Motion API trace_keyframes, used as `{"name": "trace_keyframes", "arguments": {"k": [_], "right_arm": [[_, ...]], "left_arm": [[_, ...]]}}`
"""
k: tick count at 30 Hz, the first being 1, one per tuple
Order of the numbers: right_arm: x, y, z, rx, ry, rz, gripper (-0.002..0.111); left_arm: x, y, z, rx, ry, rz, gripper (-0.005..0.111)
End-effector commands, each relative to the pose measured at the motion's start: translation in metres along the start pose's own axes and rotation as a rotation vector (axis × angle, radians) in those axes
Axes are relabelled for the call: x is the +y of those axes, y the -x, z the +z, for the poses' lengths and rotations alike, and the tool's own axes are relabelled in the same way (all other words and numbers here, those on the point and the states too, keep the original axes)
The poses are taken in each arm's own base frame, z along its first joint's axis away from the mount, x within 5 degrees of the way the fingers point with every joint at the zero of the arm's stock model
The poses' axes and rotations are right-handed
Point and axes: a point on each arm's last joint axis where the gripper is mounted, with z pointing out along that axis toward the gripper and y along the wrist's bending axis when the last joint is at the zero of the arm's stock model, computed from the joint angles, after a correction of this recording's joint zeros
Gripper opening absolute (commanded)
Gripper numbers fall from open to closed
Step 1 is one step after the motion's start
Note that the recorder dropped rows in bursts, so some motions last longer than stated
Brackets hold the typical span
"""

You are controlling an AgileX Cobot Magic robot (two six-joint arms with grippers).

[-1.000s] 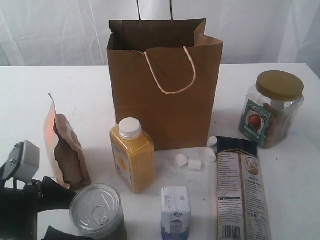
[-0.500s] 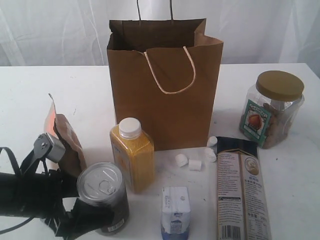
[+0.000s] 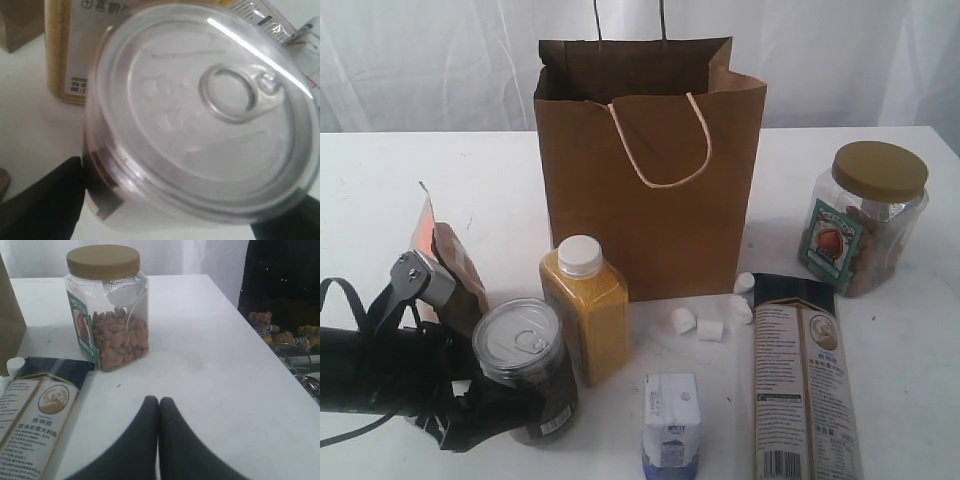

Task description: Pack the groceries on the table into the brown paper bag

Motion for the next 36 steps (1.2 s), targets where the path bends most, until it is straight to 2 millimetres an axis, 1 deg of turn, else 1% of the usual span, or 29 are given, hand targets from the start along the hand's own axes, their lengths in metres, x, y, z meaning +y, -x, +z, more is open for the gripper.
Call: {"name": "trace_keyframes", "arguments": {"k": [1,6,7,8,11,12,14,23,26,30,34,36], "right_arm": [[0.0,0.0,0.0,-0.005,-0.007,0.003,0.0],[0.0,0.0,0.0,-0.005,-0.007,0.003,0.0],[0.0,0.0,0.0,-0.005,-0.007,0.003,0.0],[0.0,0.0,0.0,-0.005,-0.007,0.003,0.0],[0.0,0.0,0.0,-0.005,-0.007,0.003,0.0],[0.0,0.0,0.0,-0.005,-0.007,0.003,0.0],[0.0,0.0,0.0,-0.005,-0.007,0.003,0.0],[0.0,0.0,0.0,-0.005,-0.007,0.003,0.0],[0.0,0.0,0.0,-0.005,-0.007,0.003,0.0],[0.0,0.0,0.0,-0.005,-0.007,0.003,0.0],[0.0,0.0,0.0,-0.005,-0.007,0.003,0.0],[0.0,0.0,0.0,-0.005,-0.007,0.003,0.0]], "left_arm": [[-0.002,0.0,0.001,0.004,-0.024,0.18,0.048],[-0.004,-0.003,0.001,0.031,-0.043,0.213,0.05],[-0.005,-0.005,0.0,0.048,-0.055,0.235,0.053],[-0.007,-0.008,0.0,0.084,-0.08,0.281,0.062],[-0.009,-0.015,-0.001,0.15,-0.125,0.363,0.077],[-0.009,-0.016,-0.001,0.16,-0.132,0.376,0.082],[-0.009,-0.017,-0.002,0.173,-0.139,0.394,0.086],[-0.007,-0.019,-0.002,0.197,-0.113,0.408,0.086],[-0.004,-0.017,-0.001,0.203,-0.101,0.423,0.084],[0.0,-0.01,-0.001,0.217,-0.087,0.483,0.08],[0.001,0.001,0.001,0.196,-0.087,0.512,0.08],[0.001,0.002,0.003,0.198,-0.091,0.518,0.08]]}}
